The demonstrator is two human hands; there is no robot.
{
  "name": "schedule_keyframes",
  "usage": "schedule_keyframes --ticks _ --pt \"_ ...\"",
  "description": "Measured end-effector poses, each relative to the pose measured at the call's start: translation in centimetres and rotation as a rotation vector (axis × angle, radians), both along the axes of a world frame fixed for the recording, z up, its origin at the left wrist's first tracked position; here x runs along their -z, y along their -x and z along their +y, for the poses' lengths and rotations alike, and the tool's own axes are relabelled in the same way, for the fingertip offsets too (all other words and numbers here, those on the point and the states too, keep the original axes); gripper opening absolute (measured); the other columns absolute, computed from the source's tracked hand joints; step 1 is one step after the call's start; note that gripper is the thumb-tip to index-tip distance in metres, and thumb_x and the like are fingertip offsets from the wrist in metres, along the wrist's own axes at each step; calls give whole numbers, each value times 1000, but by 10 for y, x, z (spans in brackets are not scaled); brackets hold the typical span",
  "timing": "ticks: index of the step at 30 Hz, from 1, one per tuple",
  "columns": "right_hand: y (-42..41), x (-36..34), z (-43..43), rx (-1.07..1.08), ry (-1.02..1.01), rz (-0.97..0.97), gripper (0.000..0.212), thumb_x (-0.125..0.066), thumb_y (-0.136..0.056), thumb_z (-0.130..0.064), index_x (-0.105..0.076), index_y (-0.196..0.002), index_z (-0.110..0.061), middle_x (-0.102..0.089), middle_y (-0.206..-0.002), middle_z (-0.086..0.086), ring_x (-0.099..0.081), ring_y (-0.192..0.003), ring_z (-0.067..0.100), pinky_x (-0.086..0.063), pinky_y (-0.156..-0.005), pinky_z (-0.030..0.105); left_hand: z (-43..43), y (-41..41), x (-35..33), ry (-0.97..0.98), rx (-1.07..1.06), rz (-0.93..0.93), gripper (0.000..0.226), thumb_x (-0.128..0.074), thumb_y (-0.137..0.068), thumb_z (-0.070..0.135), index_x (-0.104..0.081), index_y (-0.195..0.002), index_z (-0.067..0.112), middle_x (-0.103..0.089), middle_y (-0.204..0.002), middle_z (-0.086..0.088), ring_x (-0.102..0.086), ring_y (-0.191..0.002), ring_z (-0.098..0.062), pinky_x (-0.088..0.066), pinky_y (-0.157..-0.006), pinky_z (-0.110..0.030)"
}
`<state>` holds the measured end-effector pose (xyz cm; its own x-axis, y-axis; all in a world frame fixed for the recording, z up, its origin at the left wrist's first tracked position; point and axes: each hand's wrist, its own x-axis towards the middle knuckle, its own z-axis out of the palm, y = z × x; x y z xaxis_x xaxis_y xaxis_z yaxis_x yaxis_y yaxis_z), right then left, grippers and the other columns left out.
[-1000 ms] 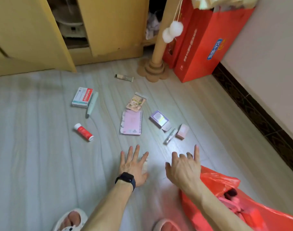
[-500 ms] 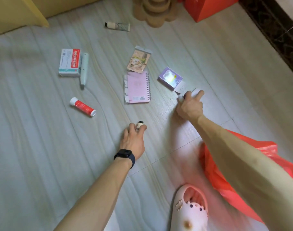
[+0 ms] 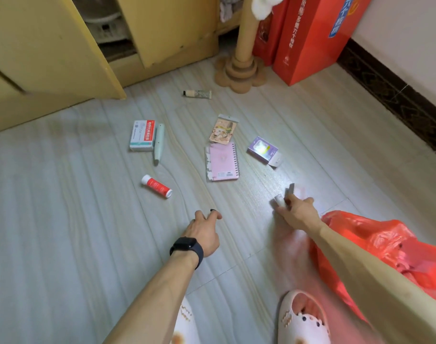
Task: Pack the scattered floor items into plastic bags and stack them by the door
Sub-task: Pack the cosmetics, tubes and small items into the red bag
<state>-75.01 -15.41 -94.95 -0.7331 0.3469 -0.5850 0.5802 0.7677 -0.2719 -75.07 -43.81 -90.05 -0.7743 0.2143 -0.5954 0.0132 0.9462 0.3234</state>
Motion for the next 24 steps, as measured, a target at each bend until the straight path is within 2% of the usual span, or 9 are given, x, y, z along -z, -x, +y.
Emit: schedule_keyframes --ticks 4,7,9,11,13,15,17,21,24 --pt "-18 -34 -31 -43 144 110 35 -55 -92 -42 -57 -117 -18 -50 -111 16 -58 -97 37 -51 -80 37 0 16 -29 8 -4 62 47 -40 -92 12 -39 -134 33 -38 -119 -7 -54 -88 -26 -54 -78 -42" --pt "-32 -87 -39 -132 189 219 29 -53 -91 -45 -59 -90 -17 -56 -106 7 -53 -106 26 -38 -77 30 11 28 -69 -27 24 161 47 -41 -92 14 -40 -134 34 -39 -121 -9 -55 -87 -29 -53 -80 -42" --pt "-43 -125 -32 -112 224 299 30 -53 -92 -46 -62 -93 -17 -60 -110 1 -51 -112 18 -38 -82 30 26 30 -103 -68 54 233 47 -43 -92 15 -40 -134 35 -40 -122 -10 -56 -92 -33 -51 -84 -42" --pt "-58 -169 -23 -39 270 391 26 -55 -95 -42 -65 -103 -19 -62 -109 -4 -58 -99 16 -45 -86 34 46 27 -139 -129 85 306 45 -44 -92 17 -42 -133 35 -41 -121 -9 -57 -98 -35 -49 -84 -39" --pt "-80 -211 -11 109 415 516 20 -59 -95 -39 -65 -104 -23 -68 -106 -7 -67 -82 14 -55 -79 35 72 16 -174 -208 150 387 43 -45 -93 18 -43 -133 34 -41 -116 -6 -57 -99 -33 -46 -81 -36" --pt "-110 -244 7 240 516 652 16 -61 -96 -34 -66 -103 -20 -71 -101 -3 -69 -74 11 -56 -65 26 104 -1 -205 -301 224 435 43 -46 -92 18 -43 -132 35 -39 -109 -2 -57 -97 -32 -46 -82 -37" --pt "-142 -267 28 331 539 751 14 -61 -96 -30 -67 -101 -18 -73 -97 -2 -69 -73 9 -55 -61 22 139 -23 -228 -392 297 455 44 -48 -91 19 -44 -131 36 -39 -104 0 -57 -92 -33 -47 -83 -38" --pt "-208 -274 78 490 441 815 17 -63 -94 -31 -66 -105 -18 -74 -100 -2 -71 -85 13 -58 -70 29 214 -80 -247 -493 484 448 44 -49 -90 22 -41 -129 41 -41 -104 1 -59 -87 -35 -50 -76 -42" --pt "-248 -256 117 573 292 771 17 -66 -91 -40 -66 -102 -27 -72 -101 -8 -69 -94 14 -56 -86 48 259 -118 -237 -441 640 443 46 -51 -90 19 -41 -130 40 -43 -108 -3 -59 -88 -35 -43 -66 -40"
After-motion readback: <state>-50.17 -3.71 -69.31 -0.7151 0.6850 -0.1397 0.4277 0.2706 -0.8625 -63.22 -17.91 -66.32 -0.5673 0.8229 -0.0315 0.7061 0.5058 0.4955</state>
